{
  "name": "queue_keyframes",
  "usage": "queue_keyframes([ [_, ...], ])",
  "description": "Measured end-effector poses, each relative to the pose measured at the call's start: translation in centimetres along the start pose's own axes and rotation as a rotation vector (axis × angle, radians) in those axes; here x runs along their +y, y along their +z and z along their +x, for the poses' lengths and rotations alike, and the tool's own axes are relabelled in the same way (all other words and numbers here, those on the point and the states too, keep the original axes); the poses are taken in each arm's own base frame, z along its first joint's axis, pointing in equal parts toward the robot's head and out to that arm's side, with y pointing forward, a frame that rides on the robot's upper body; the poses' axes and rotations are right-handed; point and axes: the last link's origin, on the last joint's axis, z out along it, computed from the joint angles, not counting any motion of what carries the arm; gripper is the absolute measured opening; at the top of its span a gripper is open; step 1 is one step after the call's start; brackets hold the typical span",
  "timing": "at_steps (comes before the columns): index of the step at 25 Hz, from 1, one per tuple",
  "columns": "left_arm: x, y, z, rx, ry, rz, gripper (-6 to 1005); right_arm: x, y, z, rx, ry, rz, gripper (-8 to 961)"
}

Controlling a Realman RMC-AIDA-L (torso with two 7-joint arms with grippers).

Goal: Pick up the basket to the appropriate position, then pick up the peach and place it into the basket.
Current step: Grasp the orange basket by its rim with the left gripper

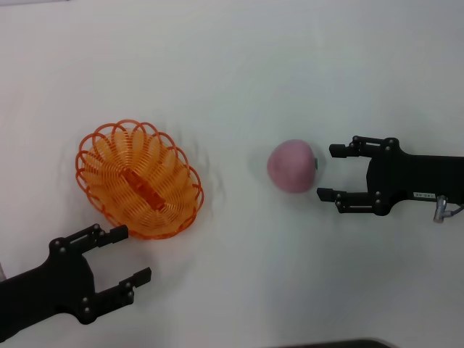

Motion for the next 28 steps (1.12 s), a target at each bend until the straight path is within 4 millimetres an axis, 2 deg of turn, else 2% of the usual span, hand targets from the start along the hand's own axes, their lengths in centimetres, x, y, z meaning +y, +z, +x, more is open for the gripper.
queue_keyframes([
  [15,-0.1,-0.1,0.1,0.015,-0.022,0.013,716,0.0,0.0,0.0,0.002,-0.001,-0.003,809],
  [20,-0.7,-0.3,0.5,0.019,-0.169,0.023,717,0.0,0.0,0.0,0.003,0.000,-0.004,808],
  [28,-2.9,-1.5,1.5,-0.008,-0.469,0.053,717,-0.1,0.1,-0.1,0.000,-0.001,-0.005,807],
])
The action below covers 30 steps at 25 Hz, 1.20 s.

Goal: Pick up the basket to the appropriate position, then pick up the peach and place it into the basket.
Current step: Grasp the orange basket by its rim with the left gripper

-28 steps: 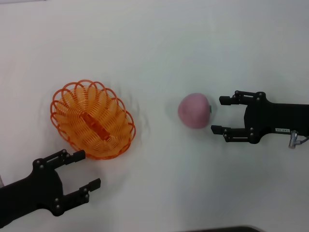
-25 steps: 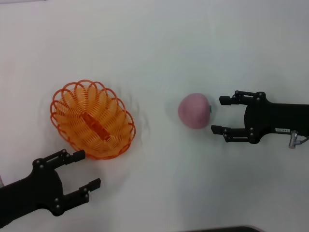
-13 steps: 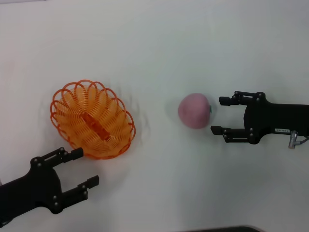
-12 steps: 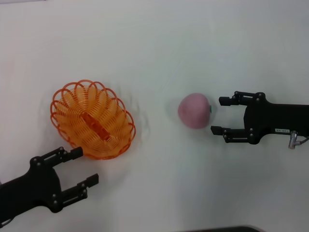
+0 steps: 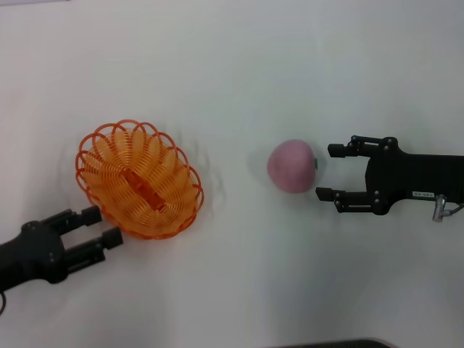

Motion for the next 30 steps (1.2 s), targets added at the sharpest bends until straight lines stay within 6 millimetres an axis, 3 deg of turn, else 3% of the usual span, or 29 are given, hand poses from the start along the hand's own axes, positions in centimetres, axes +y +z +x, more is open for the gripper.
queue_keyframes([
  [15,-2.7,-1.6,4.4,0.002,-0.402,0.060,717,0.0,0.0,0.0,0.002,0.009,-0.003,807],
  [20,-4.7,-2.3,5.4,-0.011,-0.623,0.173,699,0.0,0.0,0.0,0.001,0.010,-0.004,807],
  [25,-5.3,-2.2,6.4,-0.048,-0.653,0.194,673,0.0,0.0,-0.1,0.001,0.009,-0.006,808],
  [30,-5.7,-1.5,7.6,-0.130,-0.567,0.221,671,0.0,0.1,-0.1,0.001,0.007,-0.009,808],
])
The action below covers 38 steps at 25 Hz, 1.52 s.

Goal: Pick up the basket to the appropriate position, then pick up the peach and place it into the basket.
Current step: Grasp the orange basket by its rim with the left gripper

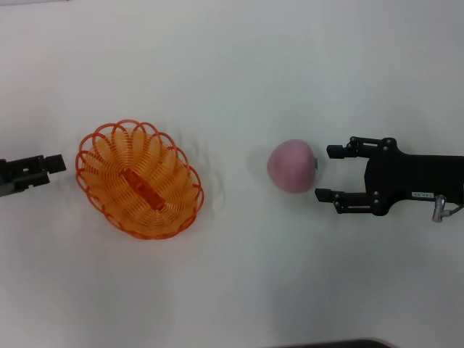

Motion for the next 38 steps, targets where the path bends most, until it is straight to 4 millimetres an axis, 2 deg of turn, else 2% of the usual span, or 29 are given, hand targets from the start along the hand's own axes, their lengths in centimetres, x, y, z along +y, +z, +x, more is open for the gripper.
queue_keyframes([
  [13,1.8,1.1,3.2,-0.046,0.241,0.144,670,-0.2,0.2,-0.2,0.001,-0.008,-0.002,808],
  [27,5.3,5.2,4.8,-0.235,0.602,0.347,669,-0.2,0.4,-0.3,0.002,-0.011,-0.007,808],
  [38,7.7,7.3,6.0,-0.317,0.752,0.365,647,-0.2,0.4,-0.4,0.001,-0.013,-0.008,808],
])
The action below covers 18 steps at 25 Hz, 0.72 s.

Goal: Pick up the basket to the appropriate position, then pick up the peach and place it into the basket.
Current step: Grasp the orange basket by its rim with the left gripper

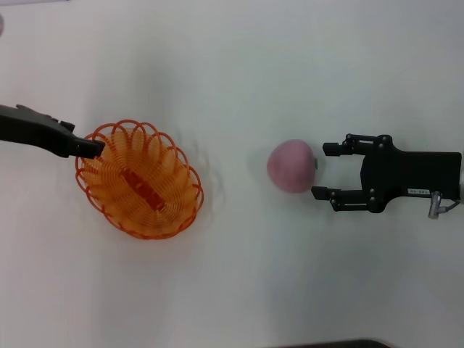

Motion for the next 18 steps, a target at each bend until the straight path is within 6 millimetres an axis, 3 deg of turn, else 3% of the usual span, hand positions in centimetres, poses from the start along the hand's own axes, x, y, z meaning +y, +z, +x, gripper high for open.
queue_keyframes([
  [9,1.1,1.3,2.0,-0.067,0.122,0.016,607,0.0,0.1,-0.1,-0.001,-0.001,-0.002,809],
  [18,1.1,2.2,2.2,-0.134,0.153,0.026,566,0.0,0.1,-0.1,-0.002,-0.001,-0.003,809],
])
